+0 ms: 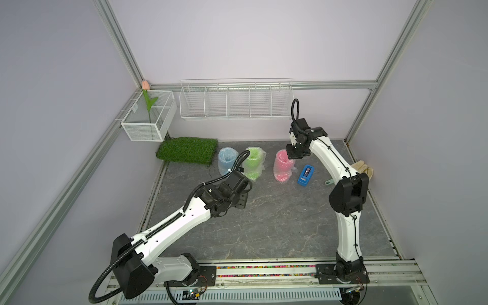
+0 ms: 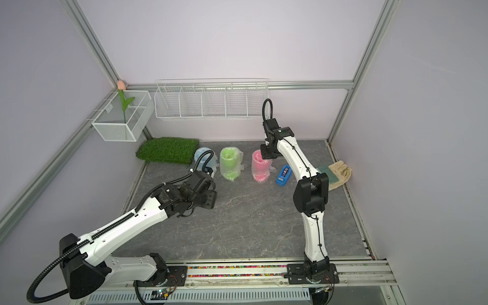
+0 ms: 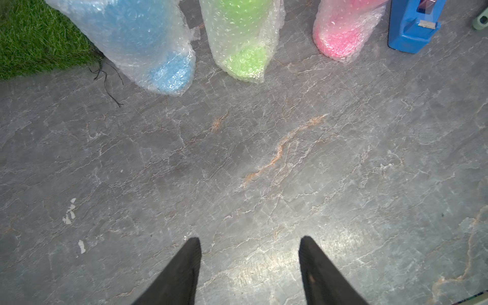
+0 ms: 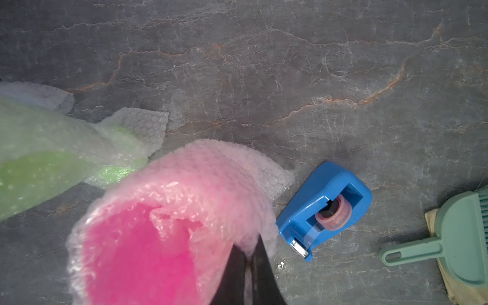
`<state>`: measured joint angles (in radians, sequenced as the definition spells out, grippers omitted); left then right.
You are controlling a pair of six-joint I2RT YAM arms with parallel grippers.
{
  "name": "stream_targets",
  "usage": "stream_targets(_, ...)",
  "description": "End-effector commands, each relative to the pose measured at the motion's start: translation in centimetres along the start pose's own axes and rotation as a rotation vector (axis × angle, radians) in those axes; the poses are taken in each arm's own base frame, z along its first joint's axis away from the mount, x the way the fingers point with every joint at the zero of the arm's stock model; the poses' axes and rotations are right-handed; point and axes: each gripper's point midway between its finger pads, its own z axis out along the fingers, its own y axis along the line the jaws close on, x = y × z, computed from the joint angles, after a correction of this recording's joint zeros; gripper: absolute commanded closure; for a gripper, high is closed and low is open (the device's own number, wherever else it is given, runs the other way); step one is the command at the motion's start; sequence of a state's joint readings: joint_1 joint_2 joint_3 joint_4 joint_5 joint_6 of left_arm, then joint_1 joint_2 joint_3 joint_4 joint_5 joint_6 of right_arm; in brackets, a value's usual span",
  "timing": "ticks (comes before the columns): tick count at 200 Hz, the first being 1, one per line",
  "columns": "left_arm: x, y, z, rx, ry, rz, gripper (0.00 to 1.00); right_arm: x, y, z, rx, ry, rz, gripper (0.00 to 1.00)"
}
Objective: Wrap wine glasses in bubble wrap
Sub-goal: Place the bubble wrap at the center of the board.
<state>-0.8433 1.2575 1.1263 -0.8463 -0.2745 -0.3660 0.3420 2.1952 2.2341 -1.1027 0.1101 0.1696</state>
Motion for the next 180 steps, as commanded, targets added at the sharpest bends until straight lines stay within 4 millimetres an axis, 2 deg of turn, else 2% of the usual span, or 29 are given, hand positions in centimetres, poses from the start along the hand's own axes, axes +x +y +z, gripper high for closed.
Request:
stream_targets(1,0.1,0.9,-0.2,-0.029,-0.014,-0.046,0.39,0.8,-0.5,0.7,0.009,0.058,-0.028,0.92)
stream_targets(15,0.1,1.1,-0.2,-0.035,-0.015,-0.047,0.39,0.5,-0.4,0.3,0.004,0.047,-0.024,0.80)
stream_targets(29,0.1,1.4,0.0,-0.043,-0.019,-0.051,0.39,-0.2,-0.5,-0.8,0.006,0.019,-0.021,0.64)
stream_targets(38,0.1,1.5,0.1,-0.047,-0.018,-0.051,0.38,-0.5,-0.6,-1.5,0.010,0.002,-0.021,0.58)
stream_targets(76,0.0,3.0,1.2,-0.081,-0.031,-0.040,0.37,-1.6,-1.5,-5.8,0.033,-0.074,-0.021,0.43)
stream_targets(100,-0.2,5.4,2.4,-0.129,-0.047,-0.084,0.30,-1.5,-2.4,-7.9,0.050,-0.114,-0.027,0.35)
stream_targets(131,-0.7,9.1,3.3,-0.237,-0.093,-0.119,0.13,0.1,-4.8,-9.0,0.072,-0.137,0.000,0.18)
stream_targets(149,-0.3,11.3,3.4,-0.322,-0.115,-0.124,0.01,1.8,-6.6,-8.8,0.081,-0.158,0.032,0.00)
stream_targets(165,0.5,13.4,3.1,-0.398,-0.138,-0.144,0.00,3.5,-7.7,-8.2,0.088,-0.182,0.053,0.06)
stream_targets(169,0.6,13.9,3.0,-0.414,-0.148,-0.142,0.00,4.1,-9.2,-8.0,0.106,-0.184,0.085,0.07)
stream_targets(180,0.8,15.2,2.6,-0.463,-0.193,-0.154,0.01,5.8,-10.6,-7.2,0.120,-0.184,0.112,0.11)
